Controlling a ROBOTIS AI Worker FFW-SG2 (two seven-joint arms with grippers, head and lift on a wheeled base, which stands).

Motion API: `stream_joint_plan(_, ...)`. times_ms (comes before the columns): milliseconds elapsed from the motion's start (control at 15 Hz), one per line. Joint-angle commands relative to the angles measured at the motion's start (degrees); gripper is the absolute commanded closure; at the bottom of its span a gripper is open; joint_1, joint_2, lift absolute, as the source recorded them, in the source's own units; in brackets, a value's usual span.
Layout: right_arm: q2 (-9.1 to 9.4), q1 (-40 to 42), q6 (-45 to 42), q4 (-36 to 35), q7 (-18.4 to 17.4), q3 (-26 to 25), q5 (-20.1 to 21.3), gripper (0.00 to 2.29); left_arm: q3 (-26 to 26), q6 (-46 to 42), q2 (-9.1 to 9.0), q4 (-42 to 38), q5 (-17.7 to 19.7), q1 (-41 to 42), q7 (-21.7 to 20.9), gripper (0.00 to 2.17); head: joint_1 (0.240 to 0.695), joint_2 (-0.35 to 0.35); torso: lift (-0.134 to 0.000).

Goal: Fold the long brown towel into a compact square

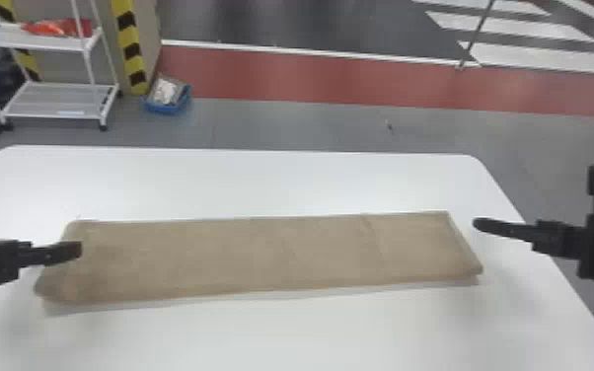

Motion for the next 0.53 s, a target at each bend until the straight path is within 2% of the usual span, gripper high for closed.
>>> stream_joint_plan(0, 0.00, 0.3, 0.2, -0.1, 0.2, -0.3, -0.2, 0.22, 0.0, 0.1, -0.05, 0.0, 0.0, -0.1, 0.0, 0.10, 0.695, -0.161, -0.124)
stream_joint_plan(467, -0.79, 0.6, 0.2, -0.1, 0.6, -0.7, -0.3, 0.22, 0.0, 0.3, 0.39, 0.0, -0.1, 0.0, -0.2, 0.13, 0.695, -0.163, -0.124)
